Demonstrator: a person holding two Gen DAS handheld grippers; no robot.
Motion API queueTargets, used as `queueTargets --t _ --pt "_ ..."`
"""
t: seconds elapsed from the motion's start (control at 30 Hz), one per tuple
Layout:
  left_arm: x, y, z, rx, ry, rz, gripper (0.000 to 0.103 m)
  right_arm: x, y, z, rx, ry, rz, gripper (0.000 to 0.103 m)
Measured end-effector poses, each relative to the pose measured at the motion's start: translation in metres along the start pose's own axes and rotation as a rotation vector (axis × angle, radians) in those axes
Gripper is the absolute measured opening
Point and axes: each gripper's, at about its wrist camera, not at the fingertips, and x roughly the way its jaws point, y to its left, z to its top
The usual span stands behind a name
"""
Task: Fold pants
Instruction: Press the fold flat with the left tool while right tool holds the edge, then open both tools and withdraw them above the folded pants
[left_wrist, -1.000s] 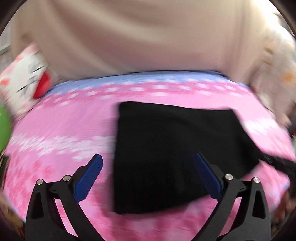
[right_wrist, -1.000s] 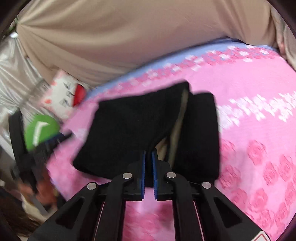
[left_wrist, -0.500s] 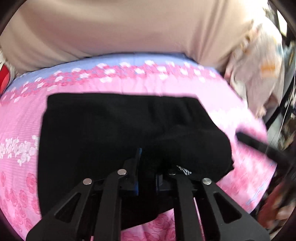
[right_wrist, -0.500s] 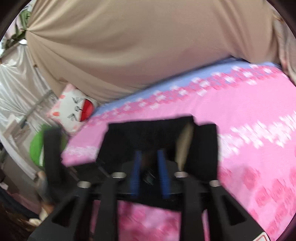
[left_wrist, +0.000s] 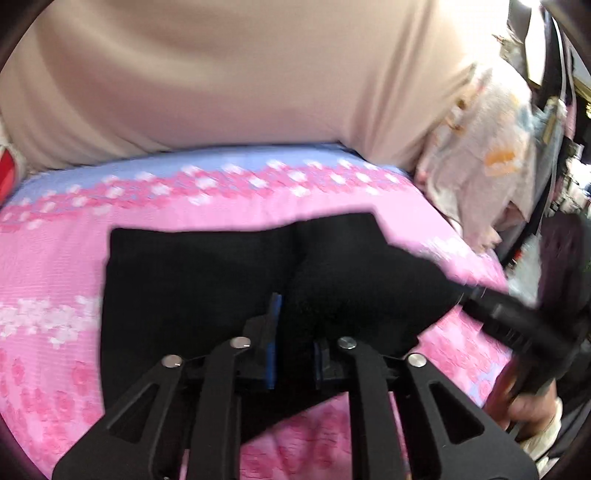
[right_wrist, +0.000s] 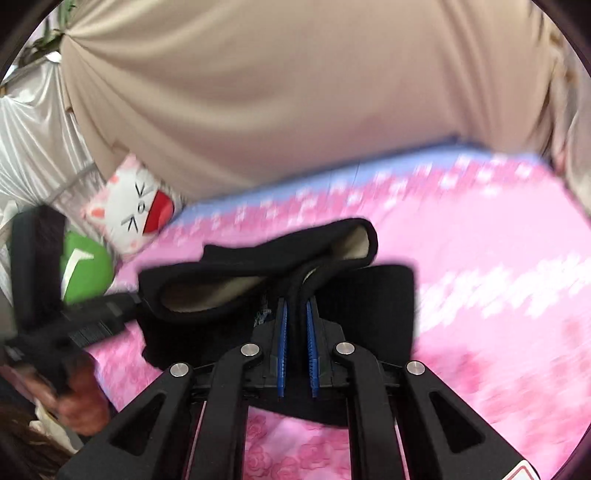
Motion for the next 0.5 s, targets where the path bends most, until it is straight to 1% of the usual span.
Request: queueTargets --t 0.03,0.07,0.1,0.13,0.17,0.2,0.23,0.27,0.3,0.33,0.4,0.43,0.47,0.5 --pt "0.008 -0.003 -0.003 0.006 0.028 -0.016 0.041 -0.002 -0.003 -0.001 -0.021 0.000 -0.044 0.012" --pt "0.018 -0.004 -0.009 0.001 0.064 -0.037 0.065 0.008 -0.013 -0.008 -0.024 0.045 -0.092 0.014" --pt "0.022 -0.004 -0.014 -0.003 0.075 -0.042 0.066 0.027 -0.029 -0.020 0.004 0.123 -0.138 0.015" --pt "0.024 -0.003 -0.018 -0.003 0.090 -0.041 0.066 0.044 -0.045 -0.034 0.040 0.190 -0.187 0.022" --pt "0.024 -0.002 -0.020 -0.002 0.095 -0.037 0.068 0.046 -0.055 -0.043 0.081 0.197 -0.164 0.022" --pt "0.020 0.005 -0.022 -0.009 0.090 -0.017 0.074 0.035 -0.066 -0.046 0.170 0.152 -0.115 0.023" --pt "0.014 0.013 -0.021 -0.020 0.075 0.006 0.077 0.027 -0.066 -0.043 0.193 0.145 -0.124 0.023" --pt "0.007 0.022 -0.020 -0.033 0.056 0.033 0.081 0.017 -0.062 -0.038 0.180 0.111 -0.153 0.025" --pt "-0.004 0.038 -0.019 -0.061 0.022 0.086 0.085 0.002 -0.053 -0.030 0.144 0.052 -0.172 0.030" --pt "-0.009 0.048 -0.020 -0.078 0.003 0.119 0.085 -0.004 -0.048 -0.025 0.124 0.041 -0.152 0.035" --pt "-0.016 0.073 -0.020 -0.125 -0.019 0.215 0.086 -0.006 -0.036 -0.020 0.101 0.044 -0.087 0.039" --pt "-0.015 0.084 -0.021 -0.141 -0.018 0.265 0.086 -0.001 -0.029 -0.020 0.086 0.053 -0.066 0.047" --pt "-0.011 0.095 -0.025 -0.161 -0.010 0.329 0.086 0.009 -0.024 -0.021 0.060 0.074 -0.066 0.055" --pt "-0.006 0.101 -0.028 -0.173 0.004 0.361 0.086 0.020 -0.019 -0.027 0.033 0.102 -0.085 0.057"
